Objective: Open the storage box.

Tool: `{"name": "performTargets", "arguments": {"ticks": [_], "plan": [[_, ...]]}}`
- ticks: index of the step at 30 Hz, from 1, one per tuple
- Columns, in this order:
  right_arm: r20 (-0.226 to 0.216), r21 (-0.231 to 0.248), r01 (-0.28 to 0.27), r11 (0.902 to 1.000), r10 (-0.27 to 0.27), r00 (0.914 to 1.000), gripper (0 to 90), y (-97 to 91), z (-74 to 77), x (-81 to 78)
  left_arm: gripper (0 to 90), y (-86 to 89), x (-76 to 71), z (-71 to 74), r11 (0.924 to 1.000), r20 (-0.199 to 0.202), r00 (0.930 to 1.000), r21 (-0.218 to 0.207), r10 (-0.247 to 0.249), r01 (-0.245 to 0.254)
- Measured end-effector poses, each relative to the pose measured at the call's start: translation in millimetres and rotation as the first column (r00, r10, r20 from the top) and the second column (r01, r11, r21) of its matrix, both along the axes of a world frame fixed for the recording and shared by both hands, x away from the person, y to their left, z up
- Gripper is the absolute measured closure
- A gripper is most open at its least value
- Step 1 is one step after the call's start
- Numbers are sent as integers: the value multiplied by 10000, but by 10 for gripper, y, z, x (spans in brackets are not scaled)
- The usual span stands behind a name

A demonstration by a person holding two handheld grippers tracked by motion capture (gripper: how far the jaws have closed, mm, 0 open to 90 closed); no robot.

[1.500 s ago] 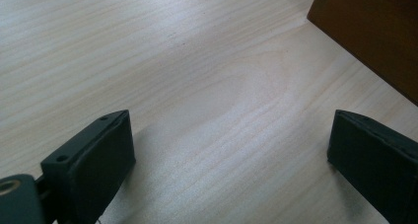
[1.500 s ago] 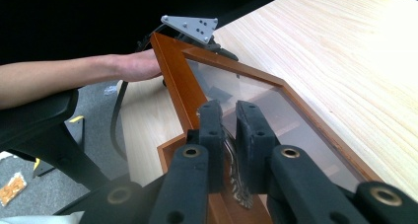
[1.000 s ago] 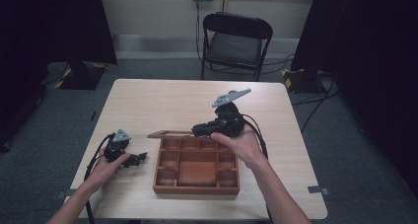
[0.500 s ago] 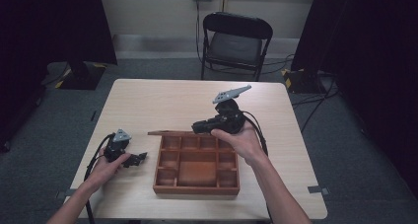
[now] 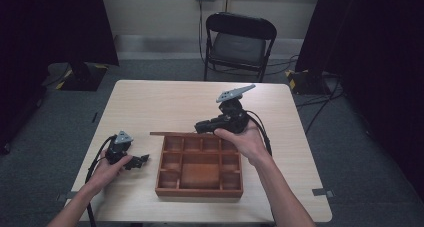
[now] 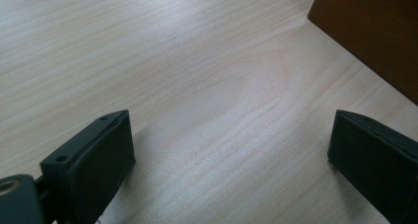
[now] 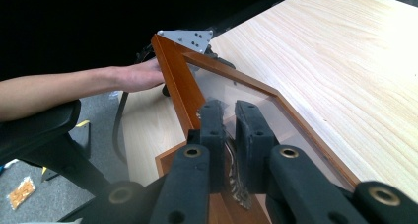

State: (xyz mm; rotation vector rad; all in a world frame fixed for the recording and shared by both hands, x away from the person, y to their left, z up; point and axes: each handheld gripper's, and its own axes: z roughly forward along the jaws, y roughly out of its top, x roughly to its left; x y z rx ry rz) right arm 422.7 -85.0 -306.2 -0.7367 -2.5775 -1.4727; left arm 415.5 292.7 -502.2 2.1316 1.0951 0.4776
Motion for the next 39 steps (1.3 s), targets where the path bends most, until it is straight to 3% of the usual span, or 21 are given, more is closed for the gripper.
{"name": "performTargets", "arguments": {"ticks": [39], "plan": [[-62, 109, -18, 9999, 19, 10000, 833, -11, 2, 41, 30, 0, 0, 0, 10000, 0, 10000, -1, 0, 0]]}}
